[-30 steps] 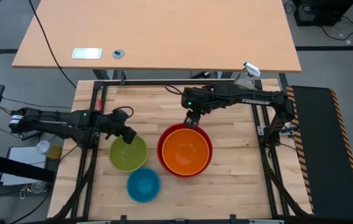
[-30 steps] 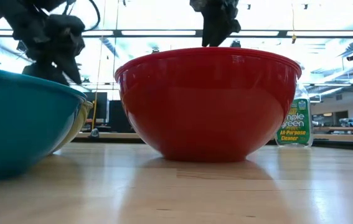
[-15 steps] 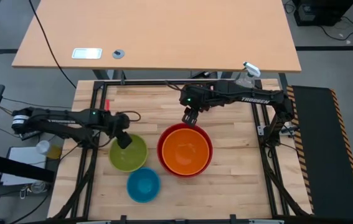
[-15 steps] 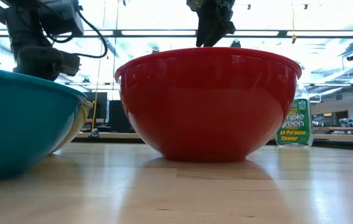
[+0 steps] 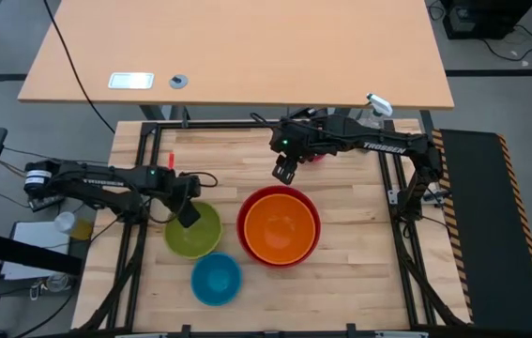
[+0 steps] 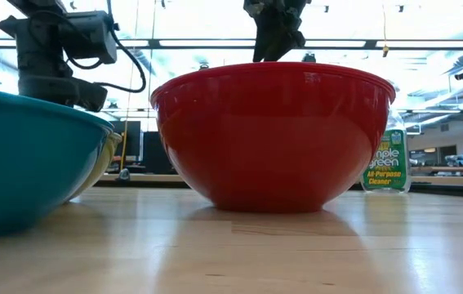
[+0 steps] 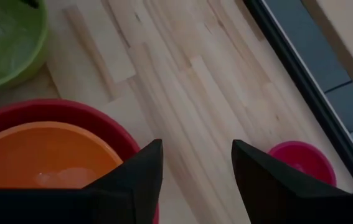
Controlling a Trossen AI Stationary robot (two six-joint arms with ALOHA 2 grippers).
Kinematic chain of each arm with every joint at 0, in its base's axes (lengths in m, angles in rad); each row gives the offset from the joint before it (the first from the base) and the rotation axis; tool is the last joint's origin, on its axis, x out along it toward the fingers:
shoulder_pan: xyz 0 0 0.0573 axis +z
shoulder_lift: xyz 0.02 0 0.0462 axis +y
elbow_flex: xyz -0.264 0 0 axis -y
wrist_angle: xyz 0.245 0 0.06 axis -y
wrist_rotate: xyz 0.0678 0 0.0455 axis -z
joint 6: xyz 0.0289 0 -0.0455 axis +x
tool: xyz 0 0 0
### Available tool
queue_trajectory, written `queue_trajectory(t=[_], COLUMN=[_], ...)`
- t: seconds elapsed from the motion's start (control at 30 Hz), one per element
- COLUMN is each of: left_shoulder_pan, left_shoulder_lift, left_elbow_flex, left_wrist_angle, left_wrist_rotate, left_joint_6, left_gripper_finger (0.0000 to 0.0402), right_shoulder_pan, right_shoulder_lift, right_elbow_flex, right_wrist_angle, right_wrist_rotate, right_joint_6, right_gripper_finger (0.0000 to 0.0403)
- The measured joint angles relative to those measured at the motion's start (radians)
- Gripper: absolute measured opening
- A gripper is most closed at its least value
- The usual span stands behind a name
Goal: Nest bowls inside each other by size order
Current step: Stack the green bowl on top of the orange bowl
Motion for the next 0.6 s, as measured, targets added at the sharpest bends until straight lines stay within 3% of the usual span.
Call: queue_trajectory(t=[0.2,0.47,0.6], left_shoulder_pan=[0.000,0.019,0.056], left_shoulder_lift=[-0.005,-0.010,-0.015], left_elbow_flex=[0.008,0.011,0.085], left_wrist_angle=[0.015,-0.006,-0.069], left_wrist_rotate=[0.032,0.016,-0.017], left_joint_6=[-0.008,-0.008,0.038], left_gripper_finger=[0.0014,0.0012,0.0011], right_shoulder_pan=[-0.001,-0.010,-0.022], right_shoulder_lift=[0.000,0.000,-0.001], right_elbow_flex=[0.000,0.000,-0.001], right_wrist_angle=[0.001,-0.003,-0.044], right_wrist_rotate=[0.000,-0.005,-0.008], right_joint_6=[-0.003,-0.007,0.013], right_gripper_finger=[0.0197,0.0197,0.0197])
